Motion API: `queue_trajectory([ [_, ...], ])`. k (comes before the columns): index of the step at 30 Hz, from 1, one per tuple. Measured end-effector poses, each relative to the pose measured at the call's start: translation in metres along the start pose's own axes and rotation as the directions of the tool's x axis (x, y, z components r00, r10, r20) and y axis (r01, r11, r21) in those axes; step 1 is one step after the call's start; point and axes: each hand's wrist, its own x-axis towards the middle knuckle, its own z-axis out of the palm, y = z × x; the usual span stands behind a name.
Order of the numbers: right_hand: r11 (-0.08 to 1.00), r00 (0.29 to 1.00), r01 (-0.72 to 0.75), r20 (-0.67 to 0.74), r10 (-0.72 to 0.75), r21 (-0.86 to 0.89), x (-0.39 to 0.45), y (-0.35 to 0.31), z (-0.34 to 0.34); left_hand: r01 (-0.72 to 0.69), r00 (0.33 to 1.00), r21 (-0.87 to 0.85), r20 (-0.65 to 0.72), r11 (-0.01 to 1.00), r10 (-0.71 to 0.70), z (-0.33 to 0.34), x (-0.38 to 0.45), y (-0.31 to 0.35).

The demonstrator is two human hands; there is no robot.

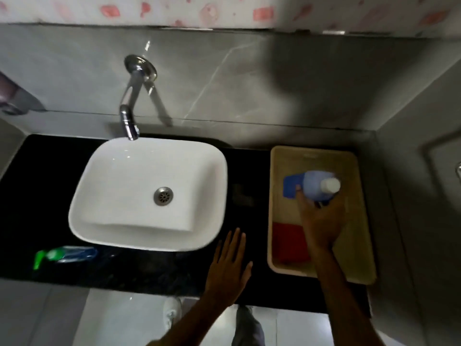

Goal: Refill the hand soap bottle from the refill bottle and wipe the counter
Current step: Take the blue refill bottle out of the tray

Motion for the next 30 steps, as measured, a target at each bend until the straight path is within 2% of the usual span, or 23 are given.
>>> queue_trajectory([
  [2,0.999,1.0,-0.001,0.026,0.0,0.041,-0.061,-0.014,-0.009,0.046,0.998,0.0,0.031,0.999,-0.046,0.003,-0.042,-0.037],
  [5,1.0,0.997,0.011,0.07,-0.012,0.015,-0.151,-0.021,-0.011,0.128,0.988,0.021,0.082,0.992,-0.129,0.001,-0.098,-0.096],
  [8,0.995,0.989,-0.011,0.144,0.026,-0.099,-0.23,-0.02,0.0,0.189,0.979,0.011,0.071,0.982,-0.189,-0.009,-0.132,-0.147],
  [13,0.992,0.96,0.004,0.278,0.031,-0.123,-0.32,-0.025,0.034,0.181,0.98,0.0,0.079,0.983,-0.181,-0.03,-0.163,-0.207],
  [19,0.981,0.959,0.005,0.278,0.05,-0.195,-0.352,-0.045,0.076,0.143,0.98,0.092,0.126,0.985,-0.154,-0.032,-0.184,-0.242],
  [25,0.964,0.968,0.028,0.248,0.04,-0.265,-0.353,-0.055,0.094,0.135,0.979,0.045,0.15,0.99,-0.14,-0.024,-0.185,-0.248],
  [27,0.982,0.963,-0.037,0.257,0.085,-0.187,-0.36,-0.05,0.091,0.129,0.984,-0.02,0.129,0.991,-0.125,-0.028,-0.188,-0.251],
  [30,0.963,0.935,-0.249,0.235,0.267,-0.101,-0.396,-0.031,0.082,0.171,0.985,-0.202,0.037,0.964,-0.168,-0.042,-0.199,-0.266],
])
